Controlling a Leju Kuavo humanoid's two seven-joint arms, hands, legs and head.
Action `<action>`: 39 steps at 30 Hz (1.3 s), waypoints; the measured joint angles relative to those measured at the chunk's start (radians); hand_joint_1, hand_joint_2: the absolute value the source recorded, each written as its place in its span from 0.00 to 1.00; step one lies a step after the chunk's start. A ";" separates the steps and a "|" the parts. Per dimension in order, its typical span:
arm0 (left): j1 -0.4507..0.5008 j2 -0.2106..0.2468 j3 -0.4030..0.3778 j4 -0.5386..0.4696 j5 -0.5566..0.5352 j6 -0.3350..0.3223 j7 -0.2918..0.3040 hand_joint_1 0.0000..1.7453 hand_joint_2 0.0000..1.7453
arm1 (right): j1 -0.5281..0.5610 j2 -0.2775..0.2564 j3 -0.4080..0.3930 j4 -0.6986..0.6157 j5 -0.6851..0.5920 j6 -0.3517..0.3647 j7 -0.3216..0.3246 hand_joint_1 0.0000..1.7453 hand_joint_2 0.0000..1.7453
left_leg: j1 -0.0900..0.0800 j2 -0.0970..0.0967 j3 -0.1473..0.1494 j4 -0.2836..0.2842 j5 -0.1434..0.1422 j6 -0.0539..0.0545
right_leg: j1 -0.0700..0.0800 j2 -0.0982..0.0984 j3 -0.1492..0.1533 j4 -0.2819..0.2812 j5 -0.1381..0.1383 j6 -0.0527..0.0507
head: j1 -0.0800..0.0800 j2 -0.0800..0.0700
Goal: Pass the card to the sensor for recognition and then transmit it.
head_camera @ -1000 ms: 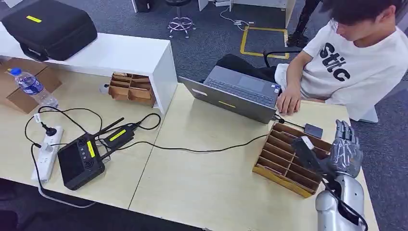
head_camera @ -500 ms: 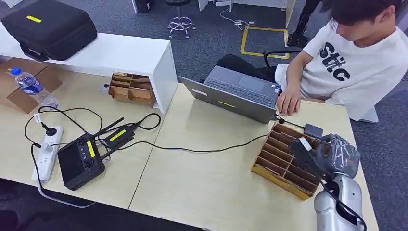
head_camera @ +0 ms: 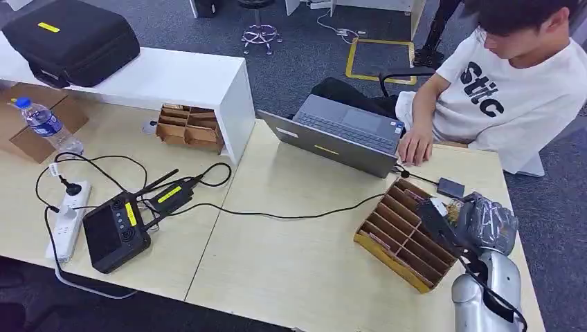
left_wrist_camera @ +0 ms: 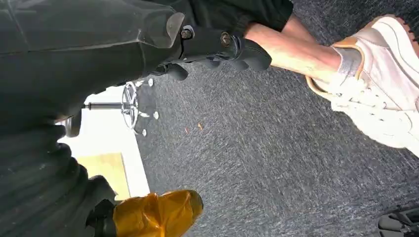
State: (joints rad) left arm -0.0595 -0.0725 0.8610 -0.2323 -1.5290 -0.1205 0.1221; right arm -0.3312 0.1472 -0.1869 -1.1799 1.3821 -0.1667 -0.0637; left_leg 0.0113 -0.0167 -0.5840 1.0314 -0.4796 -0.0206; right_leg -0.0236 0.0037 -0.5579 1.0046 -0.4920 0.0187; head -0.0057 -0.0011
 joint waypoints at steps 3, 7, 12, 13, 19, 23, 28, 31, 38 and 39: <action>0.000 0.000 0.000 0.000 0.000 0.000 0.000 0.00 1.00 | 0.000 0.000 0.000 -0.001 0.000 -0.006 -0.006 1.00 1.00 | 0.000 0.000 0.000 0.000 0.000 0.000 | 0.000 0.000 0.000 0.000 0.000 0.000 | 0.000 0.000; 0.000 0.000 0.000 0.000 0.000 0.000 0.000 0.00 1.00 | 0.000 0.000 0.000 -0.001 -0.001 -0.008 -0.007 1.00 1.00 | 0.000 0.000 0.000 0.000 0.000 0.000 | 0.000 0.000 0.000 0.000 0.000 0.000 | 0.000 0.000; 0.000 0.000 0.000 0.000 0.000 0.000 0.000 0.00 1.00 | 0.000 0.000 -0.001 -0.005 -0.009 -0.015 -0.015 1.00 1.00 | 0.000 0.000 0.000 0.000 0.000 0.000 | 0.000 0.000 0.000 0.000 0.000 0.000 | 0.000 0.000; 0.000 0.000 0.000 0.000 0.000 0.000 0.000 0.00 1.00 | 0.000 0.000 -0.001 -0.011 -0.016 -0.020 -0.024 1.00 1.00 | 0.000 0.000 0.000 0.000 0.000 0.000 | 0.000 0.000 0.000 0.000 0.000 0.000 | 0.000 0.000; 0.000 0.000 0.000 0.000 0.000 -0.002 0.000 0.00 1.00 | 0.000 0.007 0.007 -0.122 -0.062 -0.031 -0.045 1.00 1.00 | 0.000 0.000 0.000 0.000 0.000 0.000 | 0.000 0.000 0.000 0.000 0.000 0.000 | 0.000 0.000; 0.000 0.000 0.000 0.000 0.000 -0.005 0.000 0.00 1.00 | -0.016 0.007 0.031 -0.208 -0.069 -0.011 -0.040 1.00 1.00 | 0.000 0.000 0.000 0.000 0.000 0.000 | 0.000 0.000 0.000 0.000 0.000 0.000 | 0.000 0.000; 0.000 0.000 0.000 0.000 0.000 -0.008 0.000 0.00 1.00 | -0.049 0.007 0.058 -0.266 -0.069 0.004 -0.034 1.00 1.00 | 0.000 0.000 0.000 0.000 0.000 0.000 | 0.000 0.000 0.000 0.000 0.000 0.000 | 0.000 0.000; 0.000 0.000 0.000 0.000 0.000 -0.008 0.000 0.00 1.00 | -0.053 0.007 0.067 -0.280 -0.069 0.003 -0.034 1.00 1.00 | 0.000 0.000 0.000 0.000 0.000 0.000 | 0.000 0.000 0.000 0.000 0.000 0.000 | 0.000 0.000; 0.000 0.000 0.000 0.000 0.000 -0.009 0.000 0.00 1.00 | -0.058 0.007 0.081 -0.295 -0.069 0.003 -0.034 1.00 1.00 | 0.000 0.000 0.000 0.000 0.000 0.000 | 0.000 0.000 0.000 0.000 0.000 0.000 | 0.000 0.000; 0.000 0.000 0.000 0.000 0.000 -0.009 0.000 0.00 1.00 | -0.060 0.007 0.085 -0.296 -0.069 0.004 -0.034 1.00 1.00 | 0.000 0.000 0.000 0.000 0.000 0.000 | 0.000 0.000 0.000 0.000 0.000 0.000 | 0.000 0.000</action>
State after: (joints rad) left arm -0.0596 -0.0725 0.8610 -0.2323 -1.5290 -0.1293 0.1225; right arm -0.3917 0.1545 -0.1022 -1.4756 1.3127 -0.1629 -0.0973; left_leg 0.0112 -0.0168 -0.5843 1.0314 -0.4793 -0.0202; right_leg -0.0236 0.0036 -0.5579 1.0046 -0.4918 0.0190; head -0.0057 -0.0011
